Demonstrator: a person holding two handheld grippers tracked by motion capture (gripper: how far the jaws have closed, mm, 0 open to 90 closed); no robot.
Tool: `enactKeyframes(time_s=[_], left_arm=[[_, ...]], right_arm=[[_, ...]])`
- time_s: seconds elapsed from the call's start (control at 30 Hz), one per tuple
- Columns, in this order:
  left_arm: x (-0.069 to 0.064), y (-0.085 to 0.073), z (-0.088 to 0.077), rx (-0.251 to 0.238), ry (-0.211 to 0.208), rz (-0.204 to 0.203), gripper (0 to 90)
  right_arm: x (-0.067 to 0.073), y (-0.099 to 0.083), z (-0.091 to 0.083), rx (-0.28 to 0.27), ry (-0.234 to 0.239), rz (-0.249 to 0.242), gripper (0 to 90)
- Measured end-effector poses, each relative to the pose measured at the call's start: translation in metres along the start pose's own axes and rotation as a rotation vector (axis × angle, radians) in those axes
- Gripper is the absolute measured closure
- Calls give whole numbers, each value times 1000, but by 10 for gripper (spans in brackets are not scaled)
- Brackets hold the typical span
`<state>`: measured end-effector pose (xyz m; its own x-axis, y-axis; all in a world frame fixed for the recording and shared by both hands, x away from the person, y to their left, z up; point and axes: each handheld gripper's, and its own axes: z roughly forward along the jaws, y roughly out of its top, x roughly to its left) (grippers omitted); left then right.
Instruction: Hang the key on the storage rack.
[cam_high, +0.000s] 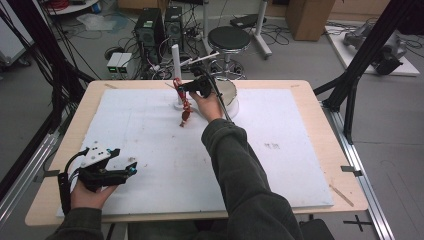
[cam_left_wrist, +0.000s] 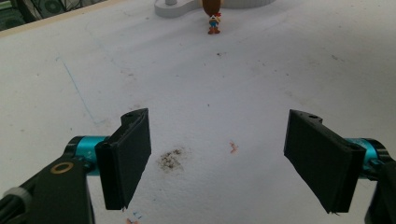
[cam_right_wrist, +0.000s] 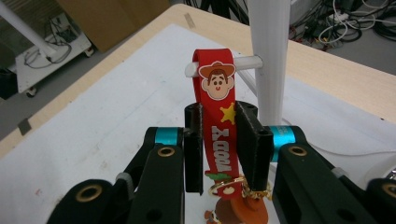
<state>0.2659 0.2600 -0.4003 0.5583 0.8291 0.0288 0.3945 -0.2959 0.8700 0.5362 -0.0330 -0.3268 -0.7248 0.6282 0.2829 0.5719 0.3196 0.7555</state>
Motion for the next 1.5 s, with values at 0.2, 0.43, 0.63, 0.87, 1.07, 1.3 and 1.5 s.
enactKeyframes(time_s=[0.2,0.43,0.63,0.87,1.07,1.3,1.5], left_arm=[[0,0,0,0,-1,4,234],[0,0,0,-1,-1,0,234],[0,0,0,1,0,4,234],[0,0,0,4,2,7,234],[-1,0,0,1,4,6,234],[-1,1,1,8,5,15,236],[-2,1,1,10,9,15,236]], right_arm=[[0,-1,2,6,-21,0,721],[-1,-1,1,3,-22,5,671],[-3,-1,-6,-2,-20,0,664],[-2,-1,-18,-23,-6,-13,626],[-6,-10,-29,-45,-5,-32,571],[-13,-16,-43,-44,49,-6,503],[-13,-18,-54,-67,45,-30,463]])
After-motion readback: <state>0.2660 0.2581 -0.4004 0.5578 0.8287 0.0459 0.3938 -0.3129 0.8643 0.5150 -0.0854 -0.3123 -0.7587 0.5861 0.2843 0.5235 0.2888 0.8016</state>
